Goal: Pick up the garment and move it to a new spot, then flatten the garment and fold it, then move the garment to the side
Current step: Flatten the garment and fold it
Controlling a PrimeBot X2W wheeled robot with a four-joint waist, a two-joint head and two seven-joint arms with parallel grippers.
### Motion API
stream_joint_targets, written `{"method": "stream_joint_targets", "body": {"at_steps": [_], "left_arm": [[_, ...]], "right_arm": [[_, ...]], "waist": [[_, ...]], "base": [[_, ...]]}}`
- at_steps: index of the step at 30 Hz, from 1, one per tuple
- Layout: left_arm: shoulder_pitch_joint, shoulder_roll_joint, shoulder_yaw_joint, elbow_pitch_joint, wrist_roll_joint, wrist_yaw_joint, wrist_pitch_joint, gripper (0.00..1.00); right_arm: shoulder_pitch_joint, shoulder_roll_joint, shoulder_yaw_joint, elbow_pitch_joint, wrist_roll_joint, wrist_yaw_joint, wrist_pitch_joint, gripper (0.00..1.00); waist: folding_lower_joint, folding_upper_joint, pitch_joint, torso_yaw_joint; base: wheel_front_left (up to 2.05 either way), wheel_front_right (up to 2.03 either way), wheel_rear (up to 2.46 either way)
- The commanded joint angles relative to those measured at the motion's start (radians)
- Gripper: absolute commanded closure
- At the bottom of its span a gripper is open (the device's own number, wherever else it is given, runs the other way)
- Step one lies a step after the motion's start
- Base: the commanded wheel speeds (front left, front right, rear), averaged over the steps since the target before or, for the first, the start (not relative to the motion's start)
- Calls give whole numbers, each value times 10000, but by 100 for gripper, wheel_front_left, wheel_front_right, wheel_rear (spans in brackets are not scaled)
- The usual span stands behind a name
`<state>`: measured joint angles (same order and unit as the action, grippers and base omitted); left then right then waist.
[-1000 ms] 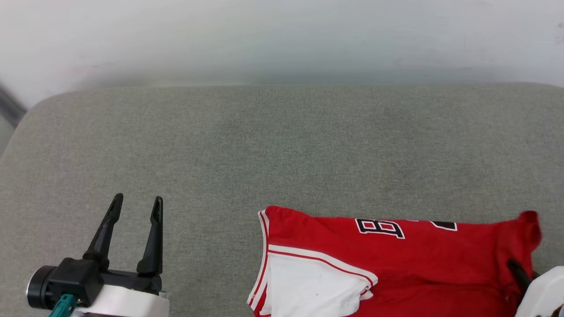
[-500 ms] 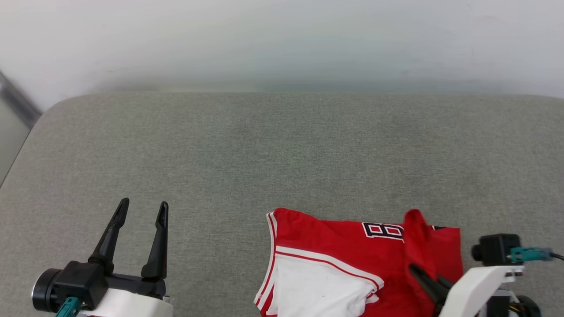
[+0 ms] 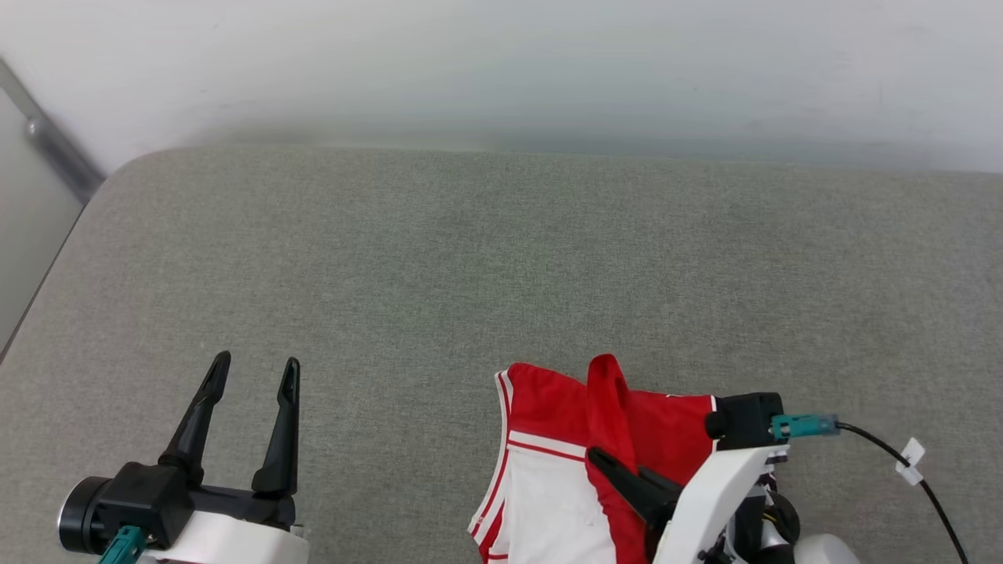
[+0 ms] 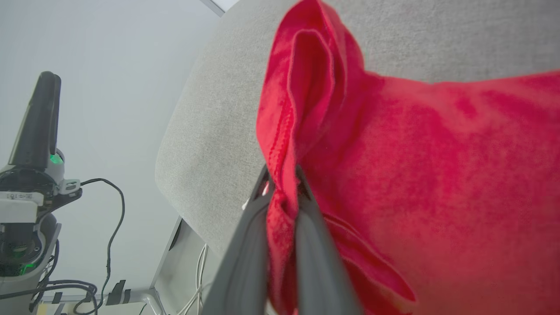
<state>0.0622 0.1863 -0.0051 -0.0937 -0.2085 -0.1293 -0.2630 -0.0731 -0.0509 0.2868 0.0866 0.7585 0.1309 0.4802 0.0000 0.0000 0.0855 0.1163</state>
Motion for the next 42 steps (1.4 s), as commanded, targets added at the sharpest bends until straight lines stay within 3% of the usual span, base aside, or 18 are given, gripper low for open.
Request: {"method": "stream_joint_targets", "body": {"at_steps": [1, 4, 5, 6, 13, 19, 27, 29, 37, 42], "left_arm": [[-57, 37, 9, 9, -49, -14, -21, 0], [-73, 61, 25, 12, -48, -14, -21, 0], [-77, 64, 33, 10, -38, -14, -21, 0], [-73, 72, 50, 13, -42, -14, -21, 0], [-77, 61, 172, 37, 15, -14, -21, 0], [-77, 18, 117, 64, 29, -15, -21, 0], [-92, -18, 74, 0, 47, -15, -21, 0], [-133, -33, 90, -26, 52, -15, -21, 0], [-285, -162, 48, -105, -45, -15, -21, 0], [-278, -217, 40, -140, -73, -15, -21, 0]], "right_arm": [[-191, 10, 106, 132, 26, -4, -158, 100], [-420, 11, 356, 608, -85, -4, -366, 100], [-511, 11, 411, 726, -133, -4, -443, 69], [-572, 11, 450, 843, -127, -4, -510, 0], [-859, 2, 1533, 804, 398, -4, -550, 0], [-1386, 3, 1001, 826, 30, -4, -671, 0], [-2128, -43, -158, 291, -2683, -2, -659, 0], [-2246, -366, -379, 10, -3561, -4, -835, 0], [-2058, -1894, -1296, -728, -5660, -4, -2620, 0], [-1403, -1976, -2316, -967, -6082, -4, -3705, 0]], "waist": [[0, 0, 27, 34], [0, 0, 71, 86], [0, 0, 78, 93], [0, 0, 79, 96], [0, 0, 45, -20], [0, 0, -28, -253], [0, 0, -31, -615], [0, 0, -7, -722], [0, 0, 111, -1011], [0, 0, 135, -1072]], "base": [[0, 0, 0], [0, 0, 0], [0, 0, 0], [0, 0, 0], [0, 0, 0], [0, 0, 0], [0, 0, 0], [0, 0, 0], [0, 0, 0], [0, 0, 0]]}}
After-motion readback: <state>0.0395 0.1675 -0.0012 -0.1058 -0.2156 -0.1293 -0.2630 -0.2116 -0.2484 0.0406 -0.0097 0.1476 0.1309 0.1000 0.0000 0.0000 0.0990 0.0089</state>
